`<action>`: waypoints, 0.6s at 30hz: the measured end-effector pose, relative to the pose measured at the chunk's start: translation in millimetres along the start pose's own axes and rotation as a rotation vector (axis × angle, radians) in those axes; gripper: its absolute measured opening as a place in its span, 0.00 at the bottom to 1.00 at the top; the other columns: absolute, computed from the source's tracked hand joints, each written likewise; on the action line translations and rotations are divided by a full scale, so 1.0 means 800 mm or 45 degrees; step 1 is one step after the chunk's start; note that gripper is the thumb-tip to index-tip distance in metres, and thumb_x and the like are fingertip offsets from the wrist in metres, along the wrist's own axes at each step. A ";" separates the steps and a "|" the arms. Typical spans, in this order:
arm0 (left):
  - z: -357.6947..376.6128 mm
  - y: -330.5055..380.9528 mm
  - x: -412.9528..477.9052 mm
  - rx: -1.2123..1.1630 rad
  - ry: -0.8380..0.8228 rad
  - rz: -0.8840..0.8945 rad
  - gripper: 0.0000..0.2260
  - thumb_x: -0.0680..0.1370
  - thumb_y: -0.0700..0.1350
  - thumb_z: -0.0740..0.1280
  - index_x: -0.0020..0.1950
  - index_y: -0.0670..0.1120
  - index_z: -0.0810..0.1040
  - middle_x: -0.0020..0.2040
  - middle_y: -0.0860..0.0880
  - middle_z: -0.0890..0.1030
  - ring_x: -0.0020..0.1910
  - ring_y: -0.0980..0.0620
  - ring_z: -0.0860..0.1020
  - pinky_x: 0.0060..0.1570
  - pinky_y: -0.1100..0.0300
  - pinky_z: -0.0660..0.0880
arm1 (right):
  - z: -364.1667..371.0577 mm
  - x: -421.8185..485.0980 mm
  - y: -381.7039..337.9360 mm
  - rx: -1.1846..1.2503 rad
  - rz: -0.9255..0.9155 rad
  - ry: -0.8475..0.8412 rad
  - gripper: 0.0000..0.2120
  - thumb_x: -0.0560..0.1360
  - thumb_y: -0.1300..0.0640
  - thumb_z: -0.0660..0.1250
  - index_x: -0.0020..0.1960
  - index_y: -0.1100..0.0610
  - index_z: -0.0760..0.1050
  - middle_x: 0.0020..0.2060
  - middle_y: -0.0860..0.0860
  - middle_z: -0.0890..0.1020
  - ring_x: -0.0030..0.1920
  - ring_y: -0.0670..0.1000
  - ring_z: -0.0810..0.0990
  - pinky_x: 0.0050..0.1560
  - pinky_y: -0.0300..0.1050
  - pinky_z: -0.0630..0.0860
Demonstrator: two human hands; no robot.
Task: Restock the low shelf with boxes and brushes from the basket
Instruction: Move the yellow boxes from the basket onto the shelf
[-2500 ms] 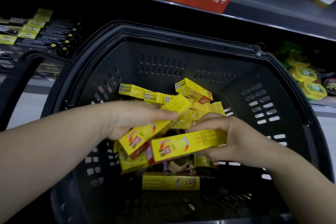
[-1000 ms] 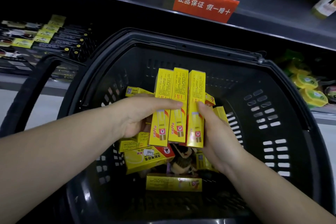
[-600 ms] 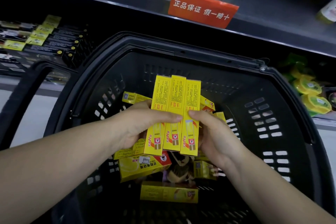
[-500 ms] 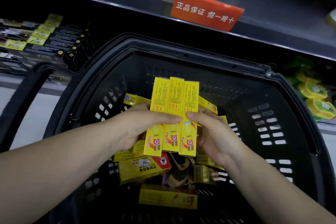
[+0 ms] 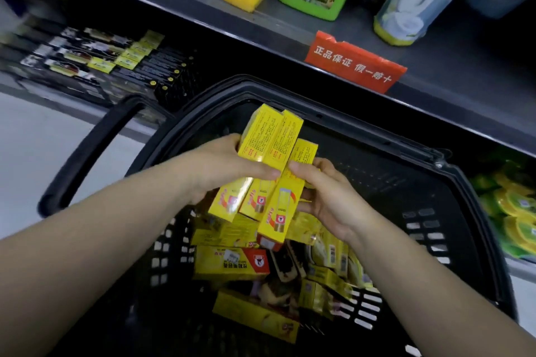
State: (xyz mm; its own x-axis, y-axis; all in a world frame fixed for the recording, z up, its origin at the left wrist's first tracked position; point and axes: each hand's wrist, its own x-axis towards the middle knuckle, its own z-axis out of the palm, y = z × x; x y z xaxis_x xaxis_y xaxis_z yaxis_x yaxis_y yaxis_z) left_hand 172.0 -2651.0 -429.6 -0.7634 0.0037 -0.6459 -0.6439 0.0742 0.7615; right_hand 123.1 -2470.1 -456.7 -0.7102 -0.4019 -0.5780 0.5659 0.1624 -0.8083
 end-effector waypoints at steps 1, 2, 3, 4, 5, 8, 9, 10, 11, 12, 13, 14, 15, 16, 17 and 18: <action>-0.011 0.002 -0.007 0.022 0.018 0.017 0.39 0.55 0.53 0.81 0.64 0.51 0.73 0.55 0.49 0.82 0.54 0.47 0.80 0.57 0.47 0.75 | 0.008 0.001 -0.002 -0.046 -0.031 0.016 0.24 0.72 0.54 0.70 0.62 0.60 0.64 0.44 0.56 0.81 0.44 0.57 0.79 0.50 0.58 0.78; -0.022 0.005 -0.016 0.053 0.049 0.038 0.35 0.56 0.53 0.80 0.62 0.52 0.74 0.53 0.50 0.82 0.52 0.50 0.80 0.54 0.50 0.76 | 0.015 0.001 -0.006 -0.090 -0.076 0.021 0.23 0.72 0.52 0.70 0.60 0.59 0.64 0.42 0.55 0.81 0.43 0.56 0.79 0.46 0.55 0.79; -0.036 0.008 -0.027 0.091 0.085 0.058 0.30 0.58 0.54 0.78 0.59 0.53 0.76 0.51 0.52 0.82 0.49 0.53 0.80 0.49 0.53 0.76 | 0.022 0.000 -0.012 -0.133 -0.124 0.009 0.21 0.72 0.51 0.69 0.59 0.56 0.65 0.39 0.52 0.81 0.41 0.54 0.79 0.41 0.50 0.79; -0.052 0.011 -0.037 0.111 0.114 0.070 0.27 0.58 0.55 0.77 0.56 0.55 0.77 0.49 0.52 0.83 0.47 0.54 0.81 0.46 0.55 0.77 | 0.029 0.000 -0.020 -0.178 -0.167 -0.013 0.18 0.72 0.50 0.69 0.58 0.53 0.67 0.37 0.49 0.81 0.38 0.51 0.79 0.38 0.47 0.78; -0.069 0.015 -0.047 0.120 0.126 0.077 0.27 0.57 0.55 0.76 0.55 0.54 0.77 0.47 0.51 0.84 0.46 0.52 0.82 0.45 0.54 0.78 | 0.036 0.000 -0.028 -0.224 -0.205 -0.037 0.15 0.73 0.48 0.68 0.55 0.50 0.69 0.34 0.47 0.80 0.35 0.48 0.79 0.37 0.45 0.77; -0.118 0.028 -0.069 0.223 0.153 0.053 0.27 0.54 0.52 0.76 0.52 0.52 0.78 0.45 0.48 0.85 0.43 0.49 0.84 0.43 0.51 0.79 | 0.051 0.002 -0.055 -0.401 -0.258 -0.077 0.11 0.70 0.44 0.68 0.48 0.47 0.71 0.29 0.44 0.80 0.29 0.43 0.78 0.33 0.41 0.74; -0.131 0.031 -0.073 0.233 0.165 0.022 0.24 0.56 0.51 0.76 0.50 0.52 0.77 0.44 0.50 0.85 0.42 0.51 0.84 0.41 0.53 0.80 | 0.057 0.002 -0.064 -0.455 -0.263 -0.080 0.13 0.68 0.43 0.69 0.48 0.47 0.71 0.30 0.44 0.81 0.30 0.43 0.79 0.31 0.40 0.74; -0.142 0.034 -0.073 0.198 0.170 0.004 0.19 0.58 0.49 0.76 0.47 0.52 0.75 0.39 0.53 0.85 0.37 0.56 0.83 0.35 0.57 0.81 | 0.063 0.005 -0.073 -0.478 -0.273 -0.079 0.17 0.67 0.42 0.70 0.49 0.48 0.71 0.32 0.45 0.82 0.31 0.43 0.80 0.30 0.39 0.75; -0.150 0.034 -0.071 0.144 0.191 -0.003 0.16 0.61 0.48 0.76 0.43 0.52 0.72 0.33 0.55 0.83 0.29 0.61 0.81 0.26 0.62 0.78 | 0.069 0.008 -0.080 -0.470 -0.275 -0.072 0.19 0.66 0.42 0.71 0.51 0.50 0.70 0.34 0.46 0.83 0.32 0.44 0.81 0.29 0.38 0.76; -0.156 0.030 -0.069 0.092 0.239 -0.018 0.15 0.64 0.47 0.76 0.42 0.51 0.70 0.31 0.54 0.81 0.24 0.65 0.78 0.21 0.66 0.75 | 0.077 0.013 -0.085 -0.440 -0.268 -0.060 0.21 0.66 0.43 0.72 0.52 0.52 0.70 0.37 0.48 0.83 0.33 0.45 0.83 0.30 0.38 0.77; -0.163 0.024 -0.066 0.065 0.295 -0.040 0.15 0.66 0.47 0.76 0.44 0.51 0.70 0.38 0.52 0.80 0.26 0.66 0.79 0.22 0.67 0.75 | 0.087 0.019 -0.088 -0.406 -0.257 -0.045 0.23 0.66 0.44 0.73 0.54 0.54 0.71 0.39 0.51 0.84 0.34 0.46 0.84 0.31 0.38 0.78; -0.167 0.018 -0.066 0.051 0.352 -0.039 0.19 0.65 0.48 0.76 0.52 0.51 0.73 0.49 0.52 0.79 0.38 0.64 0.82 0.32 0.65 0.78 | 0.098 0.026 -0.090 -0.380 -0.251 -0.026 0.23 0.65 0.44 0.73 0.54 0.55 0.73 0.41 0.51 0.84 0.36 0.47 0.84 0.32 0.39 0.78; -0.174 0.011 -0.065 0.038 0.368 -0.041 0.30 0.63 0.50 0.76 0.62 0.48 0.72 0.60 0.51 0.77 0.52 0.58 0.81 0.42 0.61 0.78 | 0.108 0.033 -0.091 -0.371 -0.244 0.001 0.23 0.64 0.43 0.73 0.53 0.54 0.74 0.40 0.50 0.85 0.36 0.45 0.84 0.32 0.39 0.78; -0.184 0.003 -0.065 -0.005 0.364 -0.050 0.36 0.60 0.52 0.76 0.66 0.46 0.71 0.62 0.48 0.78 0.56 0.53 0.80 0.44 0.59 0.77 | 0.118 0.042 -0.091 -0.380 -0.240 0.030 0.21 0.64 0.41 0.73 0.50 0.52 0.76 0.37 0.48 0.85 0.35 0.44 0.83 0.32 0.38 0.77; -0.197 -0.004 -0.064 -0.081 0.344 -0.040 0.34 0.58 0.51 0.76 0.62 0.44 0.74 0.55 0.46 0.83 0.50 0.49 0.83 0.40 0.58 0.78 | 0.126 0.050 -0.091 -0.395 -0.238 0.062 0.20 0.63 0.39 0.72 0.47 0.51 0.77 0.35 0.46 0.84 0.34 0.43 0.82 0.32 0.38 0.75; -0.209 -0.009 -0.065 -0.148 0.330 -0.027 0.29 0.57 0.51 0.76 0.56 0.43 0.77 0.46 0.45 0.85 0.41 0.48 0.84 0.32 0.58 0.79 | 0.133 0.059 -0.091 -0.411 -0.244 0.089 0.20 0.62 0.37 0.71 0.45 0.50 0.77 0.34 0.45 0.84 0.33 0.43 0.81 0.33 0.39 0.73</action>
State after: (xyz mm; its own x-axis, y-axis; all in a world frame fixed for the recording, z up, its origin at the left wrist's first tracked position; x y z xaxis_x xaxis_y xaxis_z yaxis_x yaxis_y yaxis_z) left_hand 207.8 -2818.3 -392.5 -0.7277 -0.2531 -0.6375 -0.6497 -0.0436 0.7589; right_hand 92.7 -2596.7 -413.5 -0.8236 -0.3918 -0.4100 0.2667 0.3705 -0.8897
